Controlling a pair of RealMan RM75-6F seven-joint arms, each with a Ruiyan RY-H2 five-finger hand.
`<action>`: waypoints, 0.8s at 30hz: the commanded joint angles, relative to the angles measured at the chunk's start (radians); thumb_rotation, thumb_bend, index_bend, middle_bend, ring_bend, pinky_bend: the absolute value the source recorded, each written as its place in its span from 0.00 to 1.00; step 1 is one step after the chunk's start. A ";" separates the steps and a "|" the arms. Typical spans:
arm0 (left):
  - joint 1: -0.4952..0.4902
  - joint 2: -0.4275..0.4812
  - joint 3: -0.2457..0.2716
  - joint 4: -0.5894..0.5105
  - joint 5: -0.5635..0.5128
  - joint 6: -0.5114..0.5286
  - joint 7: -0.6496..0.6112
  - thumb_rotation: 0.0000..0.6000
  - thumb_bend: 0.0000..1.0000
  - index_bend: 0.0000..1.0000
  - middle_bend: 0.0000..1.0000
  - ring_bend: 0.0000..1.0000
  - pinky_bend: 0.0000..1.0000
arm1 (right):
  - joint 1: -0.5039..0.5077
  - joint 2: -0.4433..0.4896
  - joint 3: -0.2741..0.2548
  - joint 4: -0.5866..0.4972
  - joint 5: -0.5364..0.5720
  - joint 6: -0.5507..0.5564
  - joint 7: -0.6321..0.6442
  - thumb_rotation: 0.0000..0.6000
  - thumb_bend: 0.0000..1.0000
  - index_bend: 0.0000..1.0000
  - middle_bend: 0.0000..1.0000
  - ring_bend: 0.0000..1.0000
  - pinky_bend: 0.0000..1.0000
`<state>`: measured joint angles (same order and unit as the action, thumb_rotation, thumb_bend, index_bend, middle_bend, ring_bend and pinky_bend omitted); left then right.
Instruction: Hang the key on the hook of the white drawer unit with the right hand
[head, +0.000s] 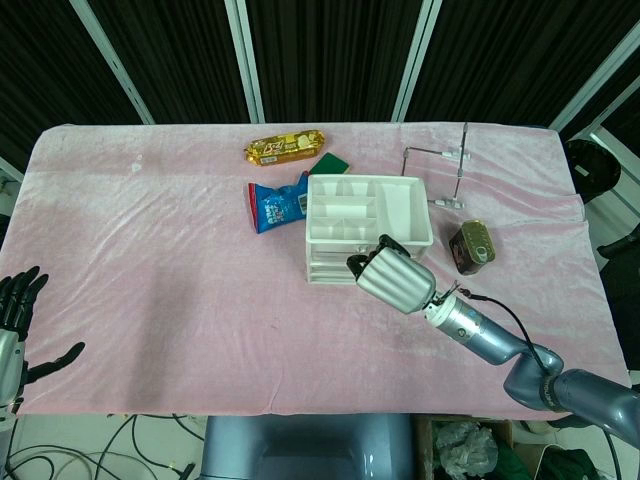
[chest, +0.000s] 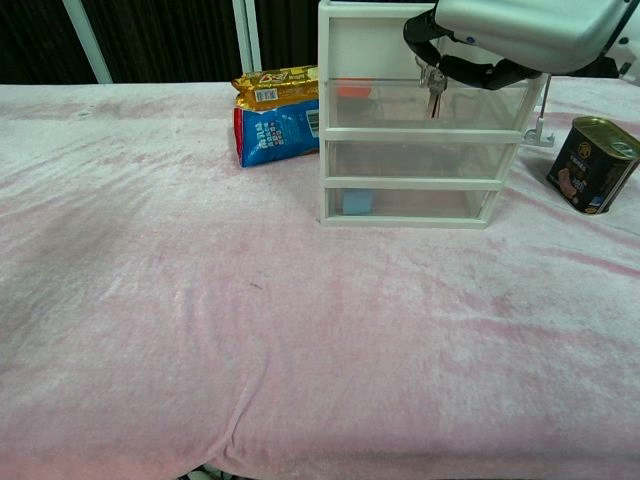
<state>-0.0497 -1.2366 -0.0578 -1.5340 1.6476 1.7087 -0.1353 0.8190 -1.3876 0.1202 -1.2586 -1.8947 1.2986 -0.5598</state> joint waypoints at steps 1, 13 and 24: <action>0.000 0.000 0.000 0.000 0.000 0.000 0.000 1.00 0.03 0.04 0.02 0.01 0.02 | -0.001 0.000 -0.002 0.001 -0.001 0.001 -0.001 1.00 0.48 0.67 0.95 1.00 0.88; 0.000 0.000 -0.001 0.000 -0.001 -0.001 -0.001 1.00 0.03 0.04 0.02 0.01 0.02 | 0.001 -0.001 0.000 0.001 0.006 -0.003 -0.003 1.00 0.48 0.67 0.95 1.00 0.88; -0.001 0.000 -0.001 0.001 0.000 -0.001 0.000 1.00 0.03 0.04 0.02 0.01 0.02 | 0.001 -0.003 -0.002 -0.001 0.009 -0.002 -0.005 1.00 0.48 0.67 0.95 1.00 0.88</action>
<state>-0.0506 -1.2369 -0.0586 -1.5335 1.6475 1.7081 -0.1356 0.8198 -1.3908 0.1181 -1.2591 -1.8859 1.2969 -0.5650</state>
